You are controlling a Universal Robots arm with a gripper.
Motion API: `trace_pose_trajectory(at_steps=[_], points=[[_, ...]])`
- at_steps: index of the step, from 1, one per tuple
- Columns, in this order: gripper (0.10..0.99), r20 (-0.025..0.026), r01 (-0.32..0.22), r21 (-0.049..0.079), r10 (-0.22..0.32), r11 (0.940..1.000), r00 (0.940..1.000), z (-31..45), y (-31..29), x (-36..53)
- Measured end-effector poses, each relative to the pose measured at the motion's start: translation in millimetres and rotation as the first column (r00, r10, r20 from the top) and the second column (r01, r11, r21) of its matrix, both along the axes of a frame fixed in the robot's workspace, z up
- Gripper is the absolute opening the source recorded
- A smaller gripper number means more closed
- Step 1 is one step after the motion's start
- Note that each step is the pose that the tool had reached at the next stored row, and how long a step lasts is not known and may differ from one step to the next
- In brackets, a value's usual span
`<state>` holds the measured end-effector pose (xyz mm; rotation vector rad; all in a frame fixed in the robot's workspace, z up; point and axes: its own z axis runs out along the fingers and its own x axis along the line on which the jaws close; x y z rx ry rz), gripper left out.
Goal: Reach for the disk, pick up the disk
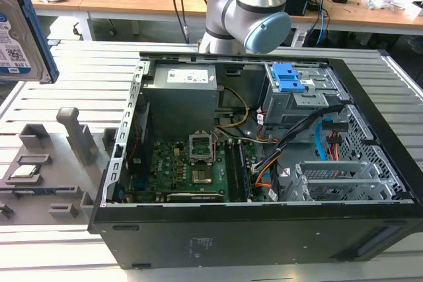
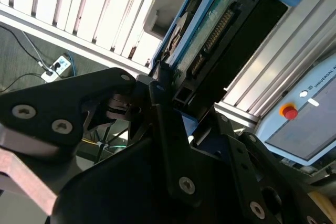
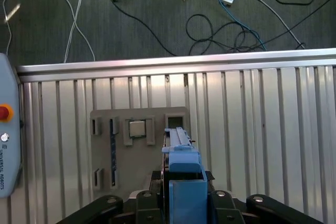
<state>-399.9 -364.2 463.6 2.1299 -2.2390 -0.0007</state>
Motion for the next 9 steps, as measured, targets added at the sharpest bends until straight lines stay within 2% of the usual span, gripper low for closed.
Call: trace_pose_trajectory(at_steps=[9], points=[[0.369,0.0000,0.000,0.000,0.000,1.0000,1.0000,18.2,0.1,0.1]])
